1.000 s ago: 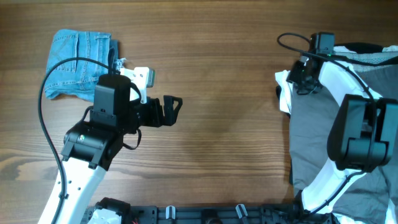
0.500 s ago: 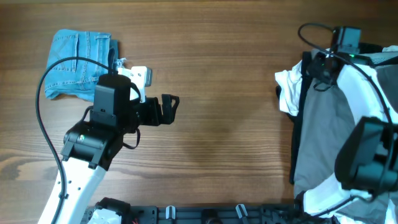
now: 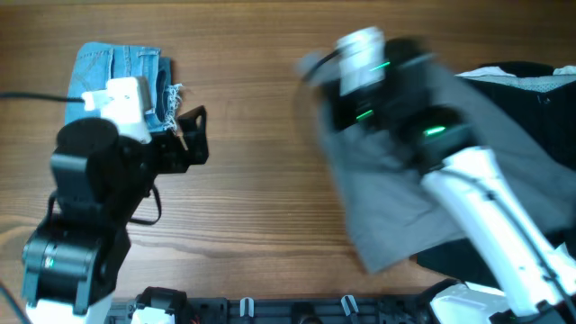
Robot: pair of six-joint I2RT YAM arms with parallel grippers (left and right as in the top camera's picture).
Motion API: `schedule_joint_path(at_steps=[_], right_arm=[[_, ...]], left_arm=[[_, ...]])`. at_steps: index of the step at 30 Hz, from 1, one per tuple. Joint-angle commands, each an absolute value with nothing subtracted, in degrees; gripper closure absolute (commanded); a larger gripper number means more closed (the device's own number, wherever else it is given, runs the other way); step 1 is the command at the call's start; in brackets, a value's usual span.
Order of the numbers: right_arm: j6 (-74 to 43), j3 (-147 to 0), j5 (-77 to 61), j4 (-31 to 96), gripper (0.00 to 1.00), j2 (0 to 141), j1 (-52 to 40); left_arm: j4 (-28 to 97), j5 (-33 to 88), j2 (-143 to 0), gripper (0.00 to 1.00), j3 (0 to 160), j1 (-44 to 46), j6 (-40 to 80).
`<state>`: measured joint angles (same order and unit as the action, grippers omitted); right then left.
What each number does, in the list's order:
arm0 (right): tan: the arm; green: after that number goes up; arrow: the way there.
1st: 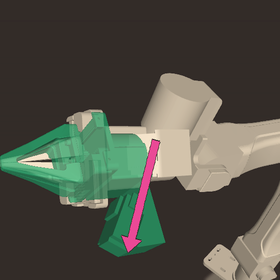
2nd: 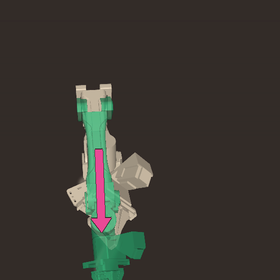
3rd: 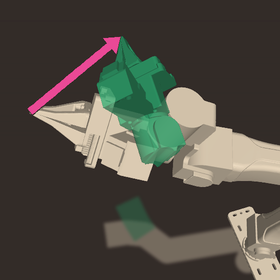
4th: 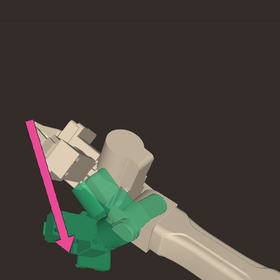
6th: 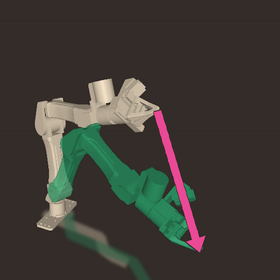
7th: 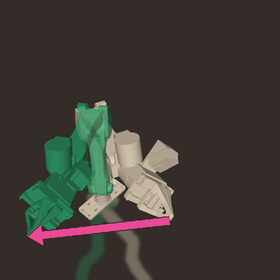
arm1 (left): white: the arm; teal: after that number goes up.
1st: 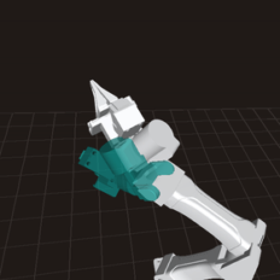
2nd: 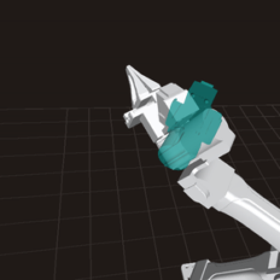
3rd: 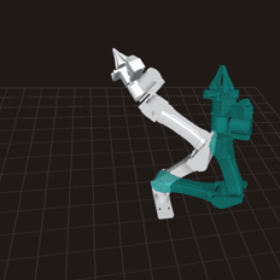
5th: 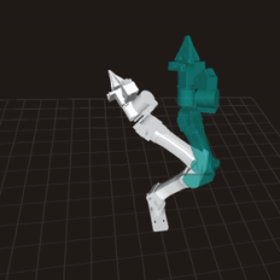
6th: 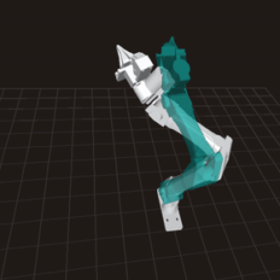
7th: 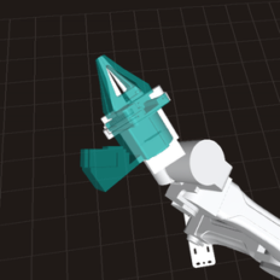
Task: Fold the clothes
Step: 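Grasp the grey shorts with the right gripper and drag them left onto the table center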
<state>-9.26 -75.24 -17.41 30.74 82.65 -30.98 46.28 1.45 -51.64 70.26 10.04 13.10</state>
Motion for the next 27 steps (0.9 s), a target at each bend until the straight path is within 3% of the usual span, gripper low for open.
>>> schedule_joint_path(at_steps=[1, 2, 7, 11, 17, 23, 27], right_arm=[[-9.1, -76.1, -17.5, 30.5, 0.40, 86.8, -46.4], [-9.7, -76.1, -14.2, 30.7, 0.29, 87.4, -50.2], [-16.1, -76.1, -3.9, 33.0, 0.20, 82.9, -46.5], [-20.6, -76.1, -3.9, 35.2, 0.20, 73.8, -34.2], [-22.7, -76.1, -6.4, 40.6, 0.21, 63.9, -18.3], [-22.7, -76.1, -5.9, 53.0, 0.20, 66.2, -16.6], [-22.7, -76.1, -6.0, 55.9, 0.20, 68.9, -16.6]], left_arm=[[47.0, -4.4, -50.4, 0.00, 71.0, 9.5, 10.4], [47.0, -4.6, -50.3, 0.00, 71.0, 9.5, 10.2], [47.0, -1.3, -51.7, 0.00, 71.0, 9.5, 9.3], [46.9, 8.6, -58.0, 0.00, 71.0, 9.8, 6.2], [38.2, 19.9, -82.5, 0.00, 70.9, 17.1, 6.2], [12.7, 21.5, -107.4, 0.08, 71.0, 24.4, 5.5], [5.4, 21.4, -116.9, 0.19, 71.0, 28.2, -1.5]])
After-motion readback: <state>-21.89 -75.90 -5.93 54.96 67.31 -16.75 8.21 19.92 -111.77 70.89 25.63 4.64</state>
